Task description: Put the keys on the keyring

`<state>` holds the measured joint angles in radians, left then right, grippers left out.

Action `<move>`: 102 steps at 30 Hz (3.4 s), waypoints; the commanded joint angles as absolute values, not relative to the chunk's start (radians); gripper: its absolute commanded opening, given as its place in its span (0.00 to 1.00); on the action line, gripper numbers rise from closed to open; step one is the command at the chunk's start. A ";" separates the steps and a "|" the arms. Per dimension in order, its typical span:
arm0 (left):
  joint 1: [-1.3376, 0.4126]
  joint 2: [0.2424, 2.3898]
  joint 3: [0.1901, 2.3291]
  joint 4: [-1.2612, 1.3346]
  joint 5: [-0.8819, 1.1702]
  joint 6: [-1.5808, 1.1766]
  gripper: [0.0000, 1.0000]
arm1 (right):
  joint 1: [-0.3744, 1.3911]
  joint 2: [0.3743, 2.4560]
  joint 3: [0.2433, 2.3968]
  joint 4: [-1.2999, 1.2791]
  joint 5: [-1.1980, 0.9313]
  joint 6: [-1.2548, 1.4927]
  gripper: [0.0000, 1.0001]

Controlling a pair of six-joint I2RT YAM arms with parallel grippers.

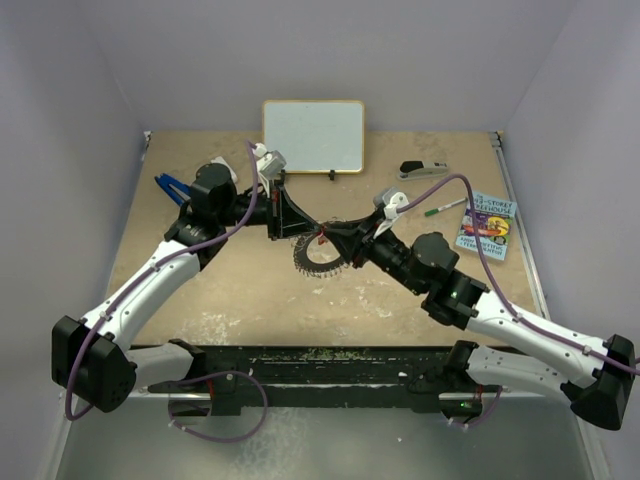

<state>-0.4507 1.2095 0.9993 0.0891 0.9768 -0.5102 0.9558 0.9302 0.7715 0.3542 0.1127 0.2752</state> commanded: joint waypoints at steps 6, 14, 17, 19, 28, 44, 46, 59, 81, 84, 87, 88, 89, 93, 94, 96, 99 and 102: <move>-0.443 1.180 1.006 0.161 0.997 -0.534 0.03 | 0.959 0.955 0.824 0.420 0.104 0.265 0.27; -0.442 1.176 1.007 0.163 0.995 -0.535 0.03 | 0.959 0.950 0.825 0.403 0.123 0.270 0.02; -0.442 1.176 1.009 0.168 0.994 -0.541 0.03 | 0.959 0.942 0.820 0.403 0.127 0.276 0.00; -0.442 1.176 1.010 0.174 0.993 -0.542 0.03 | 0.959 0.940 0.819 0.400 0.127 0.286 0.00; -0.442 1.195 1.018 0.239 1.005 -0.554 0.03 | 0.959 0.957 0.808 0.381 0.134 0.423 0.00; -0.442 1.190 0.984 0.342 1.082 -0.652 0.03 | 0.952 0.985 0.712 0.545 0.200 0.601 0.16; -0.442 1.189 0.982 0.342 1.081 -0.656 0.03 | 0.953 0.976 0.715 0.525 0.198 0.593 0.24; -0.442 1.223 0.989 0.287 1.064 -0.690 0.03 | 0.953 0.776 0.725 0.475 0.188 0.356 0.46; -0.442 1.274 1.040 0.249 1.043 -0.835 0.03 | 0.953 0.961 0.763 0.615 0.176 0.197 0.53; -0.442 1.272 1.032 0.250 1.045 -0.839 0.03 | 0.953 0.961 0.765 0.610 0.176 0.203 0.51; -0.443 1.268 1.032 0.256 1.045 -0.842 0.03 | 0.953 0.970 0.771 0.609 0.176 0.212 0.49; -0.442 1.268 1.031 0.256 1.046 -0.841 0.03 | 0.952 0.973 0.774 0.608 0.176 0.217 0.48; -0.442 1.266 1.032 0.257 1.046 -0.841 0.03 | 0.952 0.977 0.776 0.610 0.176 0.224 0.46; -0.442 1.261 1.028 0.256 1.046 -0.842 0.03 | 0.953 0.992 0.780 0.629 0.192 0.235 0.42; -0.442 1.259 1.027 0.256 1.046 -0.843 0.03 | 0.953 0.996 0.782 0.634 0.196 0.235 0.42; -0.442 1.258 1.026 0.256 1.046 -0.843 0.03 | 0.953 1.004 0.788 0.640 0.202 0.235 0.40; -0.442 1.257 1.027 0.259 1.045 -0.847 0.03 | 0.953 1.020 0.801 0.636 0.205 0.233 0.38; -0.442 1.255 1.027 0.265 1.046 -0.852 0.03 | 0.953 1.033 0.813 0.621 0.207 0.234 0.34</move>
